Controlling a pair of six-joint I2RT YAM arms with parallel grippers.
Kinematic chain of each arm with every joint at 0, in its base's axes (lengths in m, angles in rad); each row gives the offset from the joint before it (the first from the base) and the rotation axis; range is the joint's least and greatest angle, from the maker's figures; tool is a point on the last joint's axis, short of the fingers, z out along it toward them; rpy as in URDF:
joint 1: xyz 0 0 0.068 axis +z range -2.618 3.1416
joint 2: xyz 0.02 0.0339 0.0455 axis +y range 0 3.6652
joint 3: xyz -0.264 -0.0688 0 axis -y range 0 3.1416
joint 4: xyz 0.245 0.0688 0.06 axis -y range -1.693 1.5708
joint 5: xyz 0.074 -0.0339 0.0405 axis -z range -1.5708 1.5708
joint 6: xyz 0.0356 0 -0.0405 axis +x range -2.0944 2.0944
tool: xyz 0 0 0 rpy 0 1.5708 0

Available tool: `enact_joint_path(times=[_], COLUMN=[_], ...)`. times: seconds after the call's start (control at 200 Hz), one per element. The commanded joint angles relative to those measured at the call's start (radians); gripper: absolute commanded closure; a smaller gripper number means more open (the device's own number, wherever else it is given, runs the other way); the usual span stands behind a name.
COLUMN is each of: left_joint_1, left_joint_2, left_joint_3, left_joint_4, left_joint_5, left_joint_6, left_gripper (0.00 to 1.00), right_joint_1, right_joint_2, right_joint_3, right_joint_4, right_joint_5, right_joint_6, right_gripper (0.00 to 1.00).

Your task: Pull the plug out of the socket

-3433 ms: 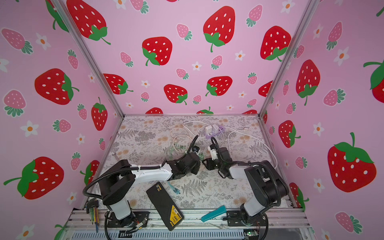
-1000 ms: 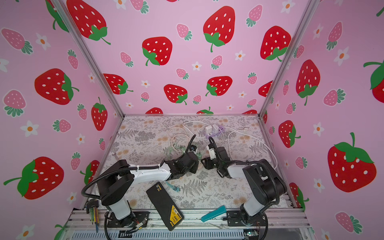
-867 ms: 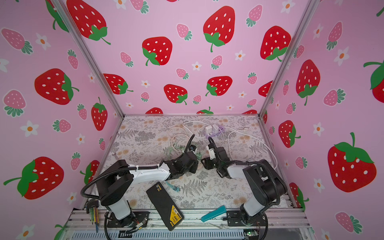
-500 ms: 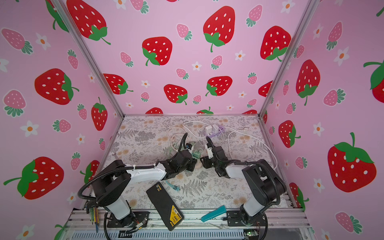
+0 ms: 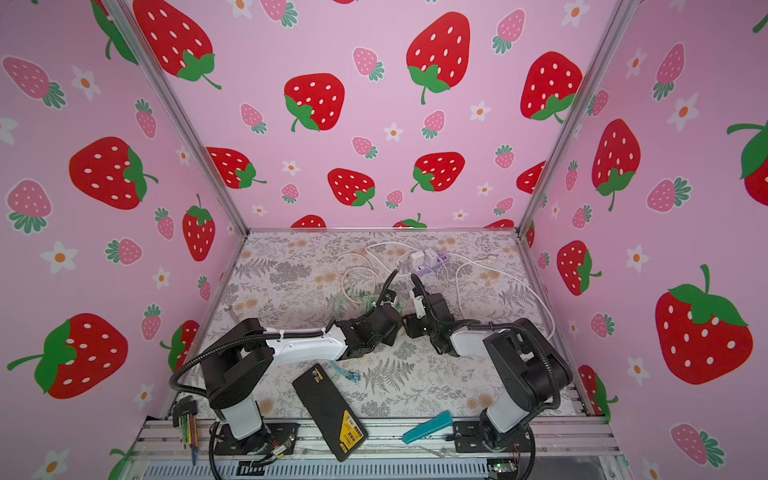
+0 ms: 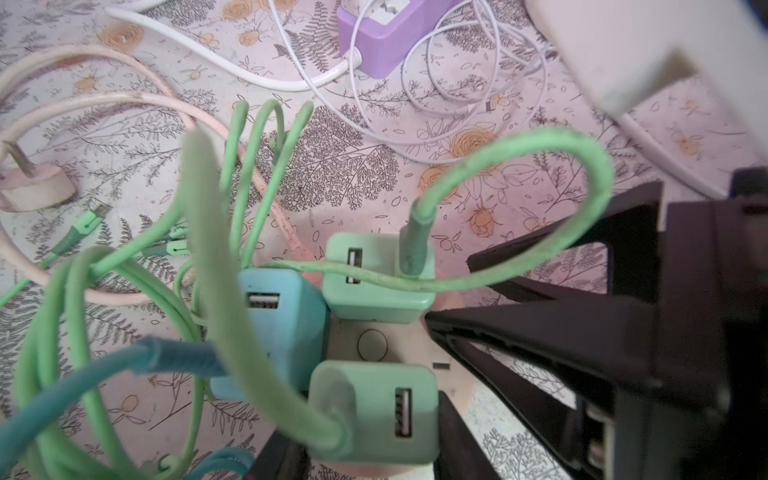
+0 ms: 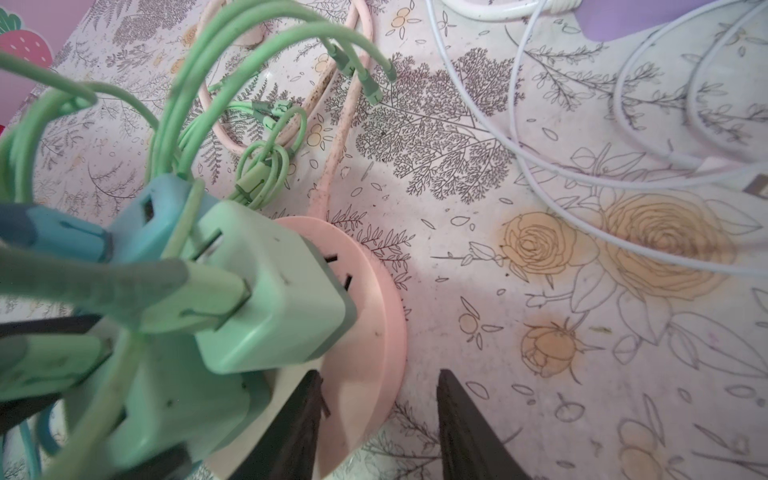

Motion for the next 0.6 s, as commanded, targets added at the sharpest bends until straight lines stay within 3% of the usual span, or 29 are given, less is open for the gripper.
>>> enact_joint_path(times=[0.0,0.41,0.591], left_joint_1=[-0.004,0.1,0.104], left_joint_2=[0.035,-0.07,-0.068], left_joint_3=[0.023,-0.138,-0.126], left_joint_4=[0.013,0.213,0.197], left_joint_5=[0.026,0.261,0.27], left_joint_6=[-0.009,-0.156,-0.152], left_gripper=[0.78,0.78,0.79], right_joint_1=[0.04,0.04,0.041], right_joint_2=[0.069,0.075,0.076], right_joint_3=[-0.02,-0.015,-0.011], right_joint_4=[-0.196,-0.202,-0.206], right_joint_5=[0.001,0.014,0.014], right_joint_6=[-0.03,-0.029,-0.03], right_gripper=[0.53,0.53,0.54])
